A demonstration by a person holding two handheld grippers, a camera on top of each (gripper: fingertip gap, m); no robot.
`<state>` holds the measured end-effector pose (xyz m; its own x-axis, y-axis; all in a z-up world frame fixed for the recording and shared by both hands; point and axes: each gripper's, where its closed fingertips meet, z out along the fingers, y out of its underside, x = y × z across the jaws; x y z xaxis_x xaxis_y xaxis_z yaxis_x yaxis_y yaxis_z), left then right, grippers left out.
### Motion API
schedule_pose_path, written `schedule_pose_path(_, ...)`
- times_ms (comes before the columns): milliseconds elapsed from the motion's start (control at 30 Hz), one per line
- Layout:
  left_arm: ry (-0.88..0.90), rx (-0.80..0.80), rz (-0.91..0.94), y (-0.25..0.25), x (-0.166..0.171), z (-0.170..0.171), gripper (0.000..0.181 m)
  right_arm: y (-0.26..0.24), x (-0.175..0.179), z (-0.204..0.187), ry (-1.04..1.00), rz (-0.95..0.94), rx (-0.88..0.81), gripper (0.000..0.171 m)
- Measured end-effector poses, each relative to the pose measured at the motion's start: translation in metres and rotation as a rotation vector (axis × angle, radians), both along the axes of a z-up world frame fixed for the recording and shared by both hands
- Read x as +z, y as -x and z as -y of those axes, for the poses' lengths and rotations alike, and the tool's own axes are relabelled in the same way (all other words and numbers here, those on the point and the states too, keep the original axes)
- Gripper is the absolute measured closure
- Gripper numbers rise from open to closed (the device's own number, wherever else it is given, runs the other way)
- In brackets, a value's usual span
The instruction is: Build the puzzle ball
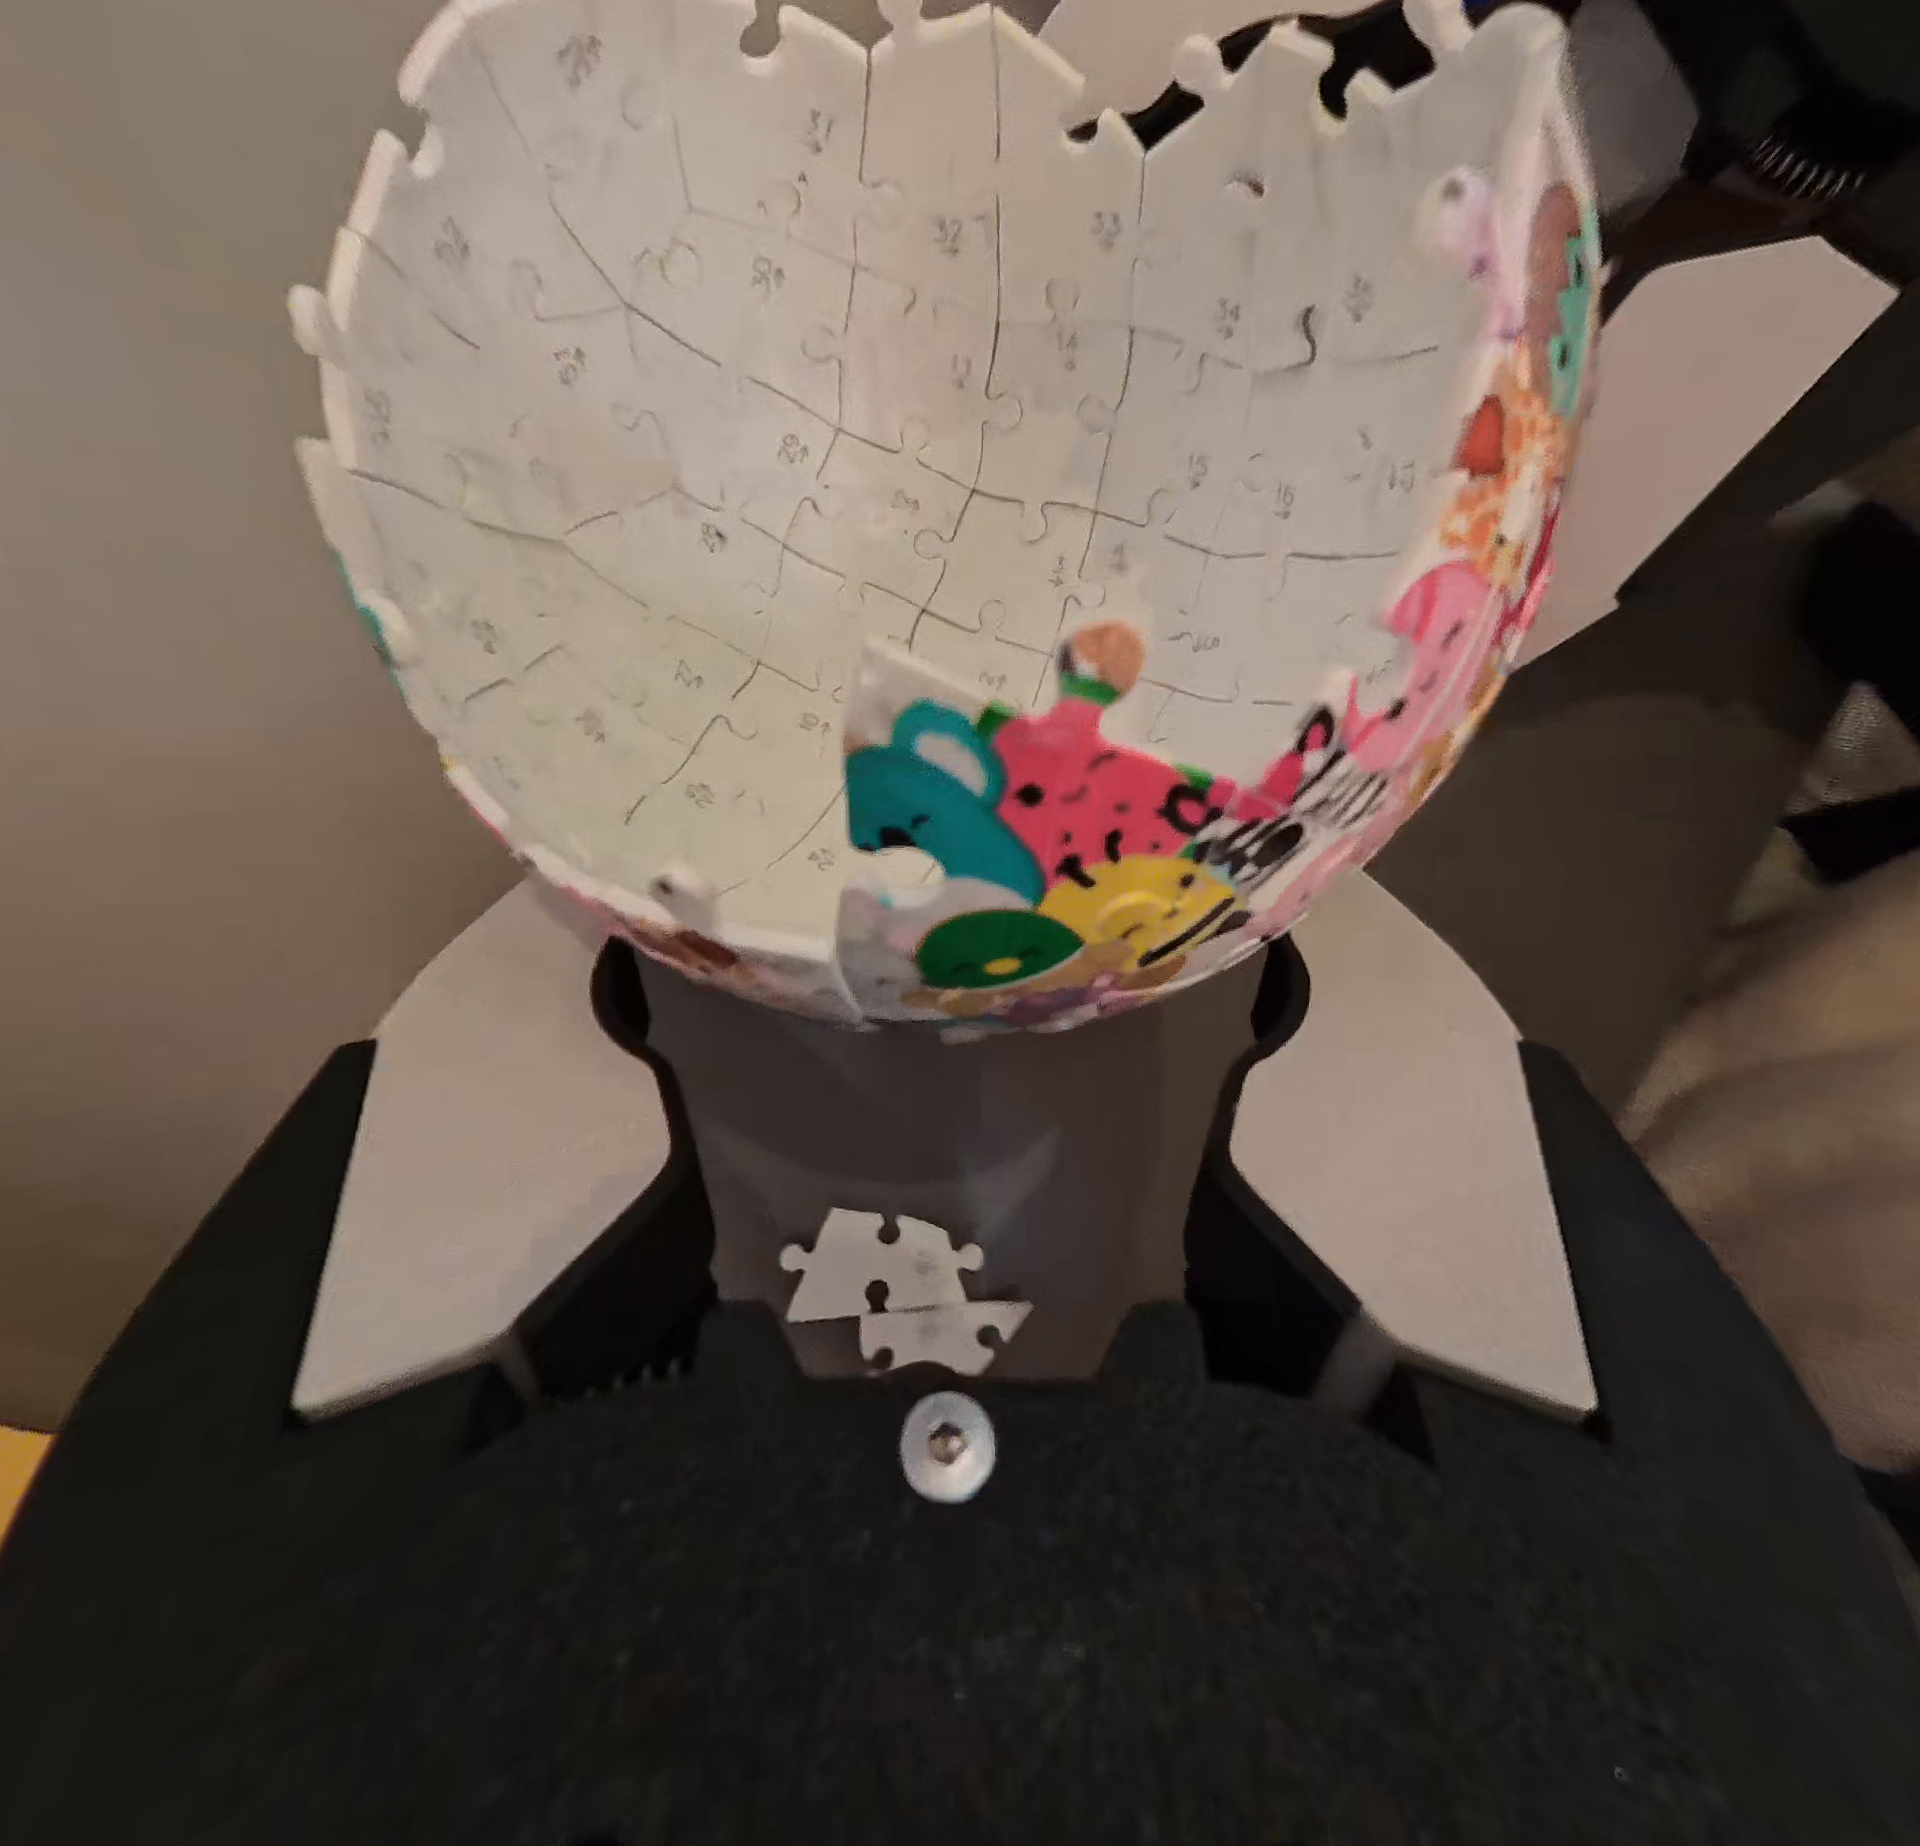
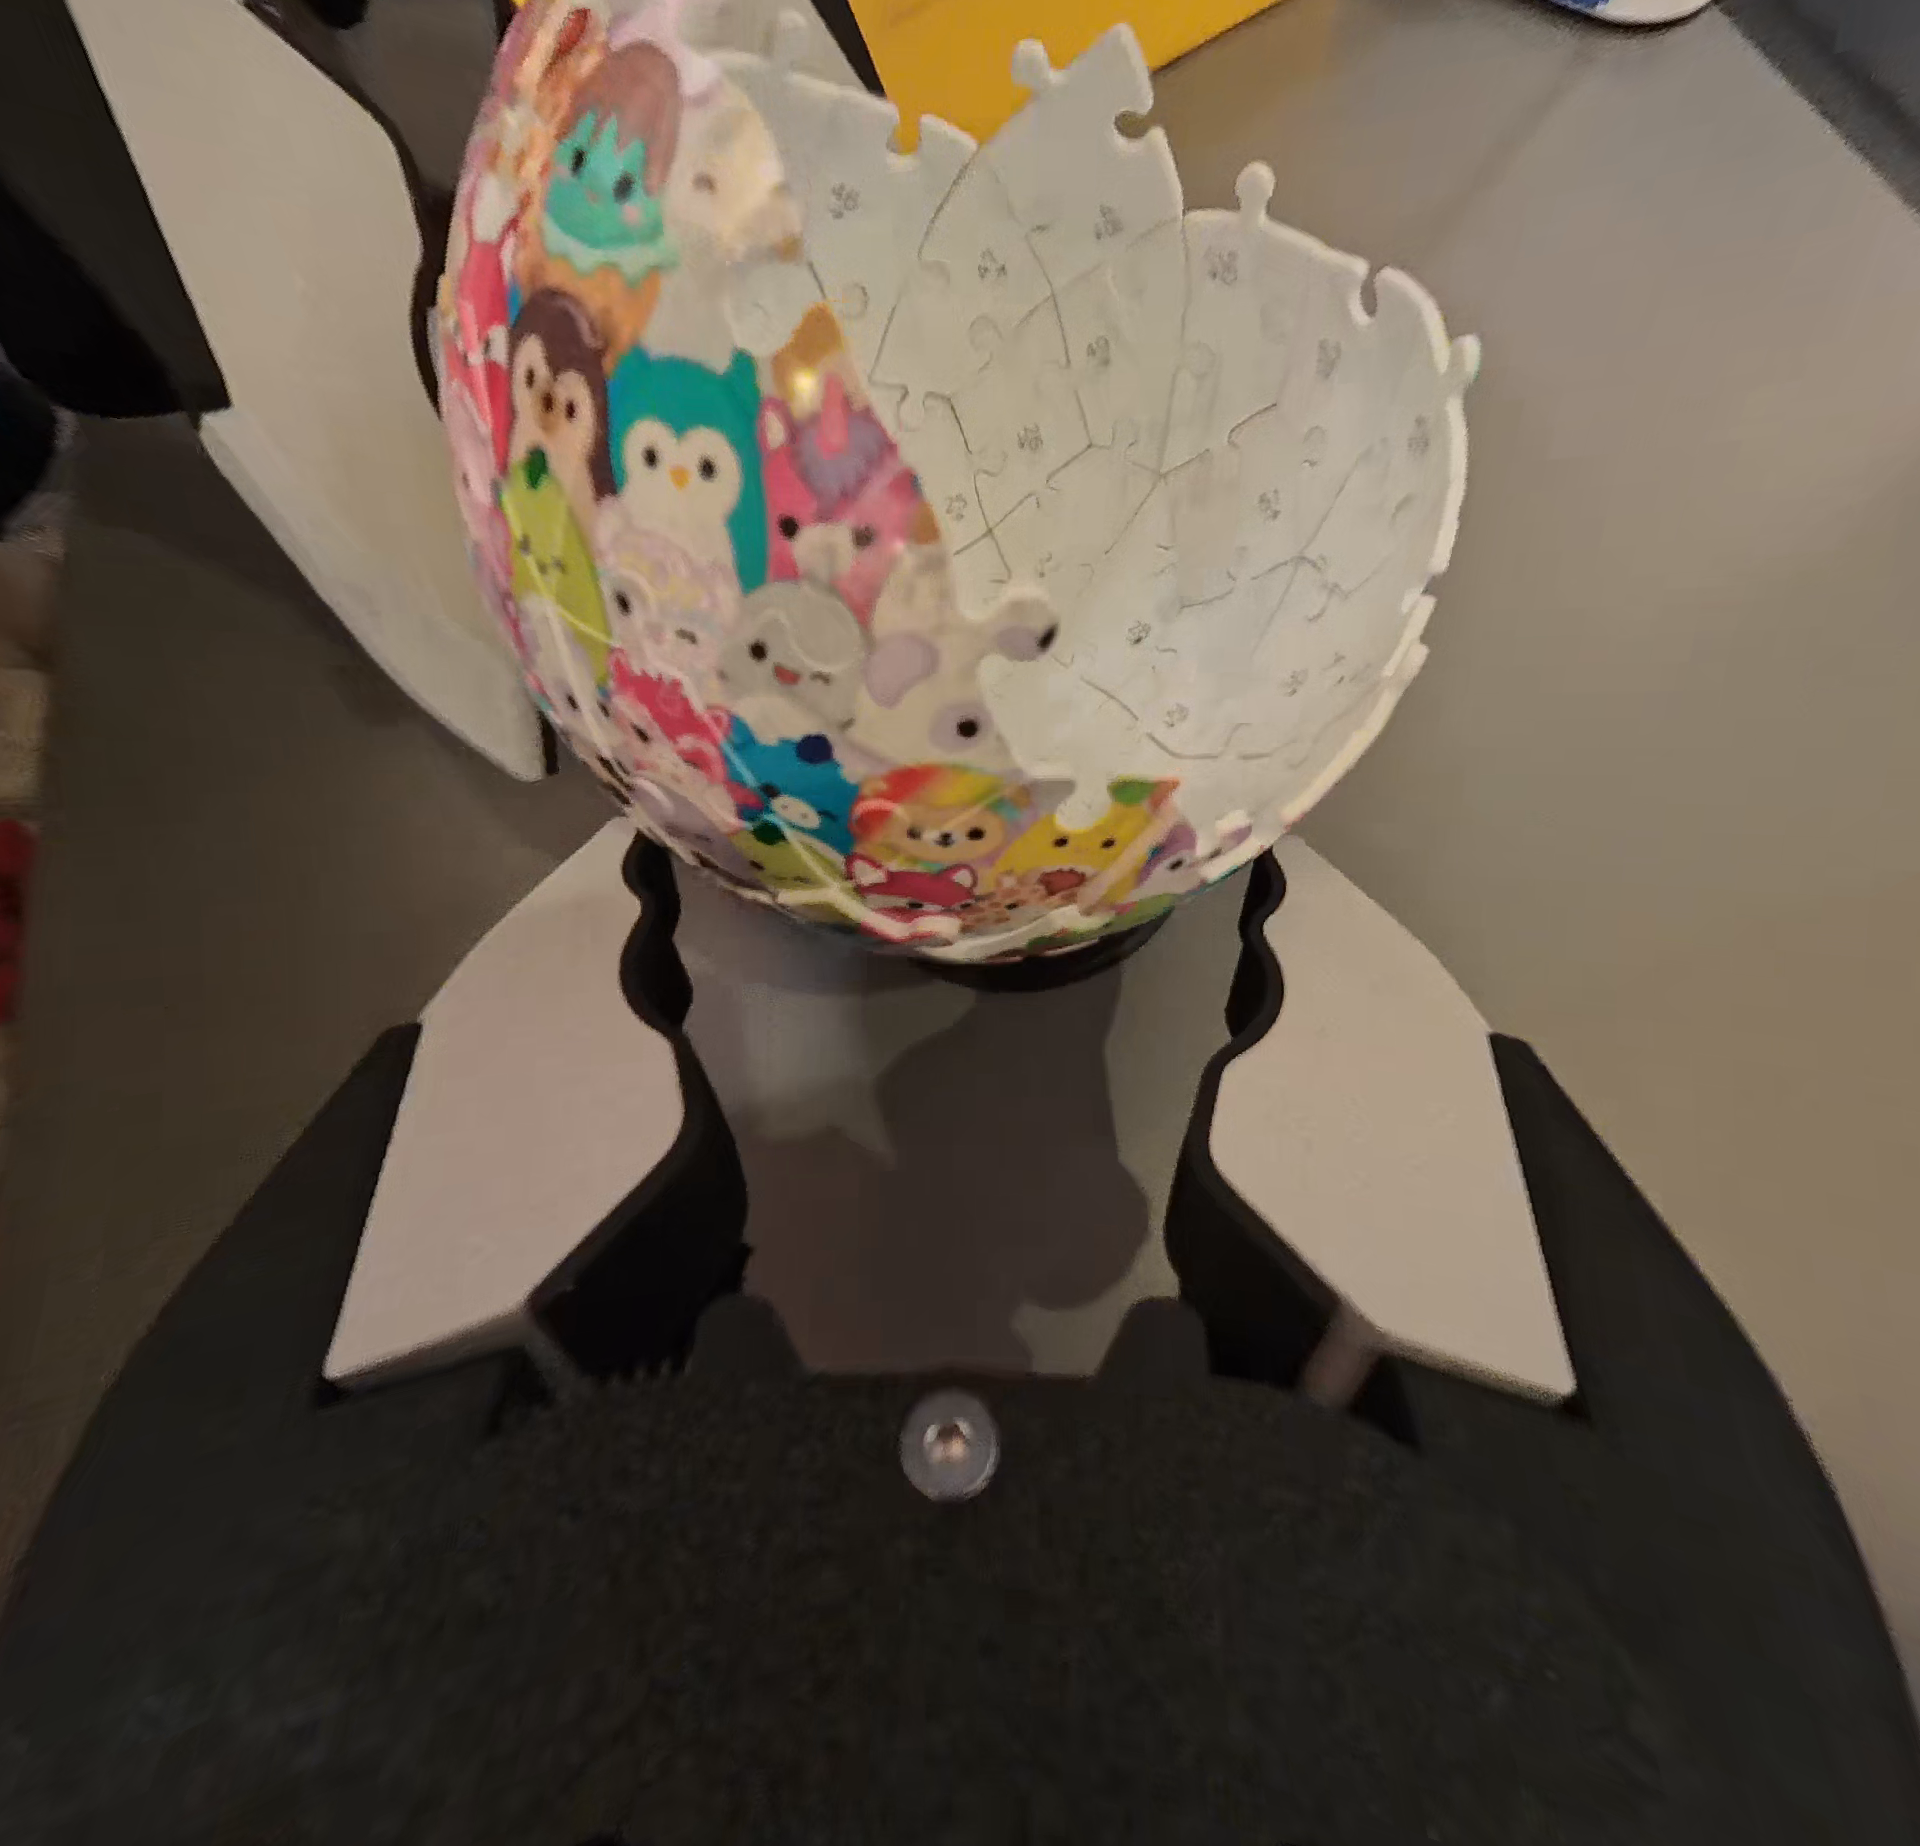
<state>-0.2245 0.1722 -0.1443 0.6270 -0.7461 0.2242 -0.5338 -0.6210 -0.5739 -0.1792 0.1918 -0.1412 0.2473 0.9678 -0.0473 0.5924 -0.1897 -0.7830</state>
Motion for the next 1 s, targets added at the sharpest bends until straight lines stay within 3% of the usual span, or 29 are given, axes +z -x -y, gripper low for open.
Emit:
schedule_pose_path(233,-0.14,0.053,-0.045,0.001,-0.008,-0.004,0.064,0.001,-0.022,-0.005,-0.071,0.043,0.036,0.067)
schedule_pose_path(500,-0.127,0.068,-0.022,-0.001,-0.016,0.001,0.067,-0.003,-0.032,-0.002,-0.065,0.077,0.045,0.067)
schedule_pose_path(700,-0.109,0.073,-0.003,0.001,-0.02,0.004,0.07,-0.006,-0.029,-0.005,-0.073,0.069,0.037,0.057)
schedule_pose_path(1000,-0.193,0.097,0.061,0.013,0.003,0.024,0.081,-0.039,-0.022,-0.016,-0.088,0.038,-0.151,0.049)
